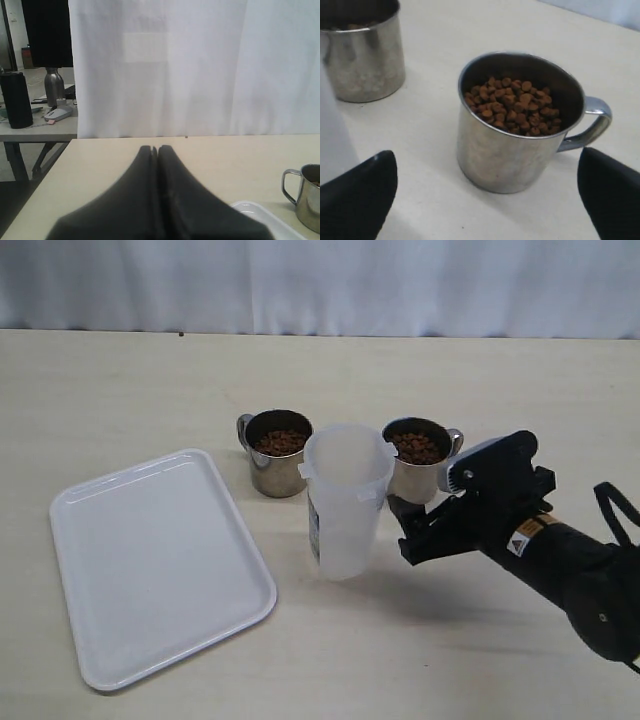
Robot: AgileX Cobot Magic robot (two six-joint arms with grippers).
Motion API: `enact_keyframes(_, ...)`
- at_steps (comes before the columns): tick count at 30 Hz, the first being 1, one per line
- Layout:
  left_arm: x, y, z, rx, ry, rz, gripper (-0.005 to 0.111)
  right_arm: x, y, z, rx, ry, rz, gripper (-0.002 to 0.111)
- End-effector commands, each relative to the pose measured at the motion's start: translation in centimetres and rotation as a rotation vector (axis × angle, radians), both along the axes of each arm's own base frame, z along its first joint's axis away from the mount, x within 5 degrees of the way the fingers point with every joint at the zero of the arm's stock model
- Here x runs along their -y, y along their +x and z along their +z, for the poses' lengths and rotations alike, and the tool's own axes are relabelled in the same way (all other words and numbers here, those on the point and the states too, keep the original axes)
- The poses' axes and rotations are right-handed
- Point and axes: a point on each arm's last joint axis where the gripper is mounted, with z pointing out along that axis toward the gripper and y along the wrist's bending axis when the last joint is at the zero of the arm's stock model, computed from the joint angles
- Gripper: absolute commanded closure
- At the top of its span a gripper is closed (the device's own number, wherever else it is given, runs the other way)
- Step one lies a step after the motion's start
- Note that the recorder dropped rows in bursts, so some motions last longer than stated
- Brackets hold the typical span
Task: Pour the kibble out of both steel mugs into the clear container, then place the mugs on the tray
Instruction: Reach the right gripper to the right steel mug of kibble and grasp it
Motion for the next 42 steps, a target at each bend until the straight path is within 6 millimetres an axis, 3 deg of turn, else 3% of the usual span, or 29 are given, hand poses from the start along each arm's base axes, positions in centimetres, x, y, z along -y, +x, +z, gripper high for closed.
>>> enact_keyframes(1,0.0,0.0,0.0,0.005,-0.002,-0.008,0.107,0.0,1.2,-1.2,-0.045,-0.048,-0.051,0.009)
enact_keyframes(8,0.0,0.0,0.0,0.009,-0.002,-0.008,0.107,0.4,3.1,-1.4,-0.03,0.004,-0.095,0.009)
enact_keyframes(26,0.0,0.0,0.0,0.006,-0.002,-0.008,0.107,2.5,6.4,-2.1,-0.074,0.115,0.119,0.011)
enact_keyframes(42,0.0,0.0,0.0,0.006,-0.002,-0.008,0.107,1.5,9.1,-4.7,-0.042,0.108,0.2,0.011)
